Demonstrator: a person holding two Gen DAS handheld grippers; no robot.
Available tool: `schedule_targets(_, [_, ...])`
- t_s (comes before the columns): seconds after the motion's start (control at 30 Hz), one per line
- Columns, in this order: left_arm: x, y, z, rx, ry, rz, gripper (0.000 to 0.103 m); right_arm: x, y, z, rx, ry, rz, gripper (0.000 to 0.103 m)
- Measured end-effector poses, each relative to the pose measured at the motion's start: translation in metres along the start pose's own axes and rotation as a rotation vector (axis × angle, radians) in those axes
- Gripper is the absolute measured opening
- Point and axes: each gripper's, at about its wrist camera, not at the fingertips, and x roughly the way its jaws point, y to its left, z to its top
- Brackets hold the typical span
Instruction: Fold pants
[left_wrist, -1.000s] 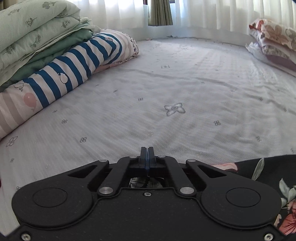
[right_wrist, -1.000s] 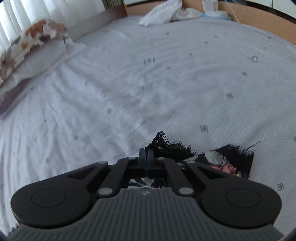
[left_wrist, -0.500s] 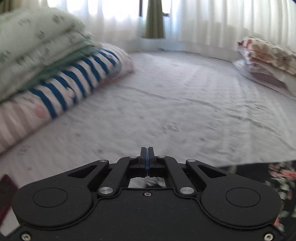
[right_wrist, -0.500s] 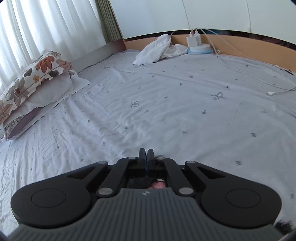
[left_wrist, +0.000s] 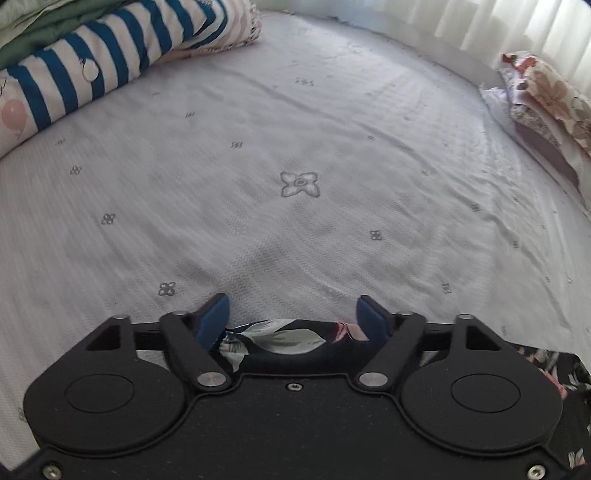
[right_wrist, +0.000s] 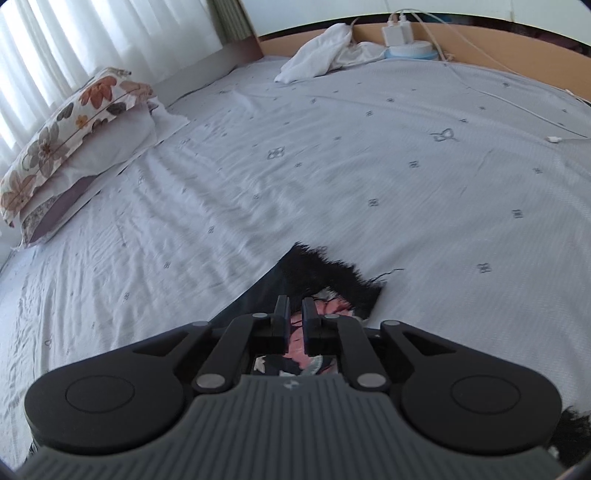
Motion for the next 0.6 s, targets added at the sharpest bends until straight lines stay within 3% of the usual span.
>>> schedule_targets(0.03, [0.006,-0.001,0.000,-0.002,0.013,0.014,0.085,0.004,0.004,-0.001,-0.007,0.007,0.003,0.026])
schedule_targets(0.07, [0.012,-0.003,-0.001,0.010,0.024,0.022,0.090,0.009,0.008,-0.003,-0.013,0.015,0.010,0.045])
schedule_targets(0.13, [0.016,-0.011,-0.007,0.092,0.029,0.040,0.097,0.016,0.014,-0.005,-0.022,0.027,0.034,0.054])
schedule_targets(0.2, [0.017,-0.026,-0.017,0.203,0.025,0.091,0.095,0.023,0.019,-0.007,-0.030,0.031,0.039,0.056])
schedule_targets(0.23, [0.015,-0.028,-0.021,0.223,0.008,0.097,0.087,0.027,0.021,-0.008,-0.033,0.035,0.036,0.058])
schedule_targets(0.27, [0.012,-0.027,-0.023,0.211,-0.006,0.081,0.067,0.031,0.022,-0.009,-0.036,0.039,0.033,0.059])
schedule_targets(0.3, [0.008,-0.027,-0.023,0.194,-0.022,0.068,0.054,0.035,0.023,-0.010,-0.037,0.044,0.030,0.059])
schedule_targets(0.33, [0.004,-0.026,-0.023,0.185,-0.033,0.063,0.018,0.038,0.024,-0.011,-0.036,0.050,0.029,0.059])
schedule_targets(0.37, [-0.001,-0.026,-0.022,0.176,-0.026,0.050,0.003,0.041,0.025,-0.012,-0.035,0.056,0.029,0.059])
schedule_targets(0.43, [-0.008,-0.026,-0.022,0.181,-0.027,0.044,0.002,0.044,0.025,-0.013,-0.036,0.063,0.033,0.060])
schedule_targets(0.6, [-0.039,-0.029,-0.026,0.208,-0.139,-0.012,0.002,0.048,0.024,-0.013,-0.045,0.065,0.034,0.070])
